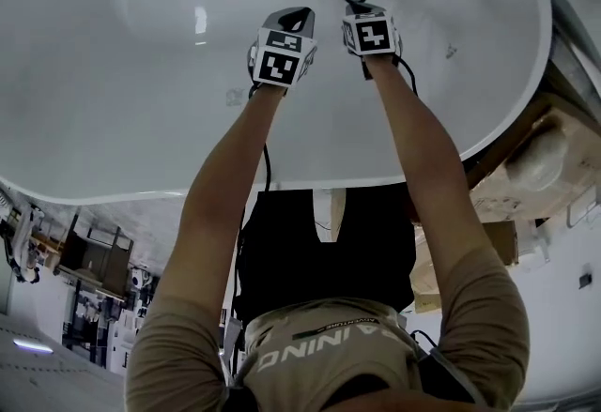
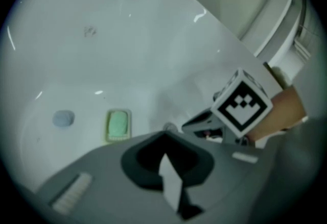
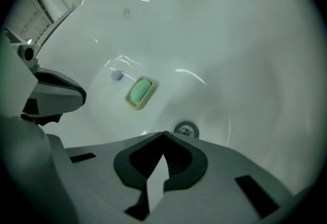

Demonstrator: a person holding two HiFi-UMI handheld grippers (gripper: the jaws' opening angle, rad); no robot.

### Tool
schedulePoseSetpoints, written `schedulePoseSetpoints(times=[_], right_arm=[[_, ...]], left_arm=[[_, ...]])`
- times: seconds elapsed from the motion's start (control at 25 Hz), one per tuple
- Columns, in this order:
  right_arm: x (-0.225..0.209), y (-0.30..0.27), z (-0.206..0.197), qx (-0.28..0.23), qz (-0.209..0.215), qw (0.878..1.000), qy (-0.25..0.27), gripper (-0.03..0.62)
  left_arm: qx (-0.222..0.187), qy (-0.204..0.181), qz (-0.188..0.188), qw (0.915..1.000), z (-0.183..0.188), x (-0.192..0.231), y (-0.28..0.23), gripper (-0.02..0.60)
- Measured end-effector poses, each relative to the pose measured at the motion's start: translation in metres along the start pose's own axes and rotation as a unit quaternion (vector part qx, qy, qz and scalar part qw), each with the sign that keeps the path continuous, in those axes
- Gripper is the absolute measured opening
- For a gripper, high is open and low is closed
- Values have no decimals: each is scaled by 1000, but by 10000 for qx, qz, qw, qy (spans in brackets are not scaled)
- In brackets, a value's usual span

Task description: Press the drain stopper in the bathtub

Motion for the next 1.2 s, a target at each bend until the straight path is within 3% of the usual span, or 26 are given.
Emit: schedulePoseSetpoints(times=[0.2, 0.64, 0.88, 1.2], right_arm=[[18, 59, 11, -146, 98, 9998, -107, 9], [50, 201, 24, -747, 230, 9969, 48, 9], [72, 279, 10, -822, 349, 9958, 211, 9], [95, 359, 2, -1179, 489, 9918, 6, 9]], left_arm=[[-153, 40, 52, 9999, 28, -21, 43, 2], [-327, -331, 121, 9988, 71, -64, 141, 2], [-268, -396, 236, 9986, 86, -93, 206, 2], [-557, -609, 260, 9962, 117, -121, 279, 2]])
Point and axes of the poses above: the fingertips, and each gripper's own axes: y backward along the fingers, x to its left, z out of its top, the point moved 10 cm from there along y, backward along the fingers, and after that the axes turned 7 degrees about -y, right-handed, at the moved point
